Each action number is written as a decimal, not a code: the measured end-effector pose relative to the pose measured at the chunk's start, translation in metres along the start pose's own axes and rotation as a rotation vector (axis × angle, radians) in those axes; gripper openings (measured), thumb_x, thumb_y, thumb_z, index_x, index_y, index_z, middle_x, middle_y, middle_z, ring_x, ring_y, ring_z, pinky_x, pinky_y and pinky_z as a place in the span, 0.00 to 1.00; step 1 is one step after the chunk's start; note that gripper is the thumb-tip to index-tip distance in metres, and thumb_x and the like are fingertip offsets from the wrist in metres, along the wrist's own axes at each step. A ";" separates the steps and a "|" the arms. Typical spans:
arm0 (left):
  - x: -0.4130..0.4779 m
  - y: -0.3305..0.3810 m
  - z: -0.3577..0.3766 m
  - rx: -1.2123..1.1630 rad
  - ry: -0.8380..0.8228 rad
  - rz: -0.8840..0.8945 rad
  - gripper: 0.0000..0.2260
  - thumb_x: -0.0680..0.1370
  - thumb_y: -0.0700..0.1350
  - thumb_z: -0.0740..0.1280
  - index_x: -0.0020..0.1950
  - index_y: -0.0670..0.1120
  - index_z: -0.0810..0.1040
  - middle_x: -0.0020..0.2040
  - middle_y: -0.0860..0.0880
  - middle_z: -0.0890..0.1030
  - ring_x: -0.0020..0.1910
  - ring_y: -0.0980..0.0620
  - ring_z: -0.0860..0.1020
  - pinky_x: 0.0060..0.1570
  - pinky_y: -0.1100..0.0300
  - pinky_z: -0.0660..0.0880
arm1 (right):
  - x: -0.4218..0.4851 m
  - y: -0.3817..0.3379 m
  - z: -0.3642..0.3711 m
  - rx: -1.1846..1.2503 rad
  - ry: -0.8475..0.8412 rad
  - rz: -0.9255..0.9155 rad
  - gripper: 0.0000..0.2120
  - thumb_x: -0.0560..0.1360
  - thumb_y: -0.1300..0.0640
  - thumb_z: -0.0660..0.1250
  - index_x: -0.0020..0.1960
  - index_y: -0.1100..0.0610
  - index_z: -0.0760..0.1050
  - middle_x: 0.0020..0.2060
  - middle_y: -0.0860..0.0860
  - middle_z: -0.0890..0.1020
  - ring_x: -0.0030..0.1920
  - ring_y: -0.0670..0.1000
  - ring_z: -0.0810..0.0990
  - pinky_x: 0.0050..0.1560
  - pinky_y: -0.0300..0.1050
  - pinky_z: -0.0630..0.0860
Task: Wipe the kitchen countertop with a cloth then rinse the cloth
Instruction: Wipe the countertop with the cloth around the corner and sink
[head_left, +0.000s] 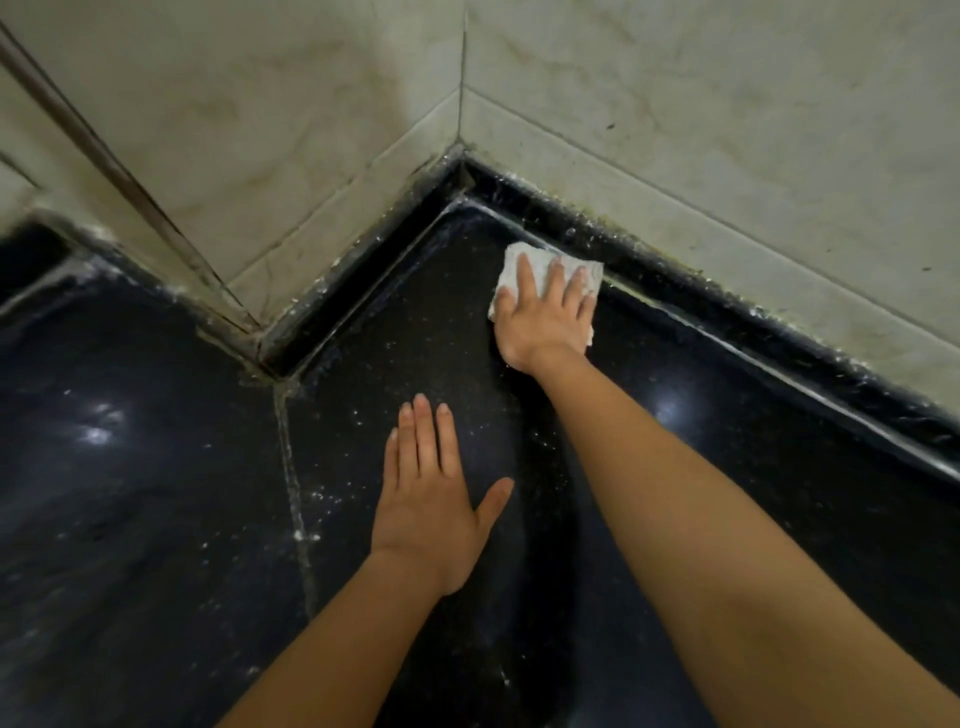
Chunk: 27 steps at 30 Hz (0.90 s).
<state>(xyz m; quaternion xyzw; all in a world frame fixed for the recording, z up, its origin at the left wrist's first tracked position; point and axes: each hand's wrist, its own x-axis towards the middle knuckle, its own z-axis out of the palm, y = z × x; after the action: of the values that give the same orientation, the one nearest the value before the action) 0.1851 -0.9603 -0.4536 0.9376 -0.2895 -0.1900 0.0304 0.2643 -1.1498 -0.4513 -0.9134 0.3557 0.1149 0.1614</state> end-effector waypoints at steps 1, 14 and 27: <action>0.001 0.001 -0.001 0.004 -0.007 -0.004 0.42 0.69 0.68 0.28 0.71 0.39 0.25 0.69 0.40 0.23 0.71 0.45 0.27 0.70 0.51 0.31 | 0.005 -0.007 -0.001 -0.015 -0.010 -0.050 0.27 0.82 0.43 0.40 0.78 0.46 0.38 0.78 0.54 0.38 0.76 0.60 0.34 0.74 0.57 0.34; -0.002 0.000 -0.003 -0.026 -0.012 0.025 0.42 0.67 0.68 0.26 0.70 0.41 0.25 0.73 0.40 0.28 0.74 0.43 0.32 0.70 0.51 0.32 | -0.051 0.047 -0.005 -0.226 -0.185 -0.643 0.25 0.81 0.38 0.43 0.76 0.36 0.41 0.78 0.46 0.39 0.76 0.49 0.32 0.74 0.48 0.34; -0.001 -0.001 0.002 0.007 0.029 0.019 0.41 0.68 0.67 0.26 0.71 0.39 0.25 0.71 0.38 0.26 0.69 0.44 0.26 0.70 0.50 0.31 | 0.019 -0.012 -0.008 -0.079 -0.069 -0.153 0.27 0.82 0.41 0.40 0.78 0.44 0.37 0.78 0.52 0.37 0.76 0.57 0.33 0.74 0.55 0.33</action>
<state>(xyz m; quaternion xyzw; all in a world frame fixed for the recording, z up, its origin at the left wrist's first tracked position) 0.1840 -0.9590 -0.4552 0.9376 -0.2986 -0.1751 0.0333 0.2871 -1.1562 -0.4479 -0.9390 0.2742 0.1476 0.1457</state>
